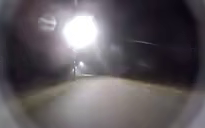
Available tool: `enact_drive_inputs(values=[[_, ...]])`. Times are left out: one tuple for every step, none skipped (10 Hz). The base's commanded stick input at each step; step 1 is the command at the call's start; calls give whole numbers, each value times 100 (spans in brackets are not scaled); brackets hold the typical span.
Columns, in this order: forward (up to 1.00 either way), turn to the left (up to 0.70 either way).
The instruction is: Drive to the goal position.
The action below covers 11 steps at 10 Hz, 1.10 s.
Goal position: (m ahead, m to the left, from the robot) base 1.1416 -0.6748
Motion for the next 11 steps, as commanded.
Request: enact_drive_inputs(values=[[100,0],[100,0],[100,0],[100,0],[100,0],[100,0],[100,0],[100,0],[100,0],[100,0],[100,0]])
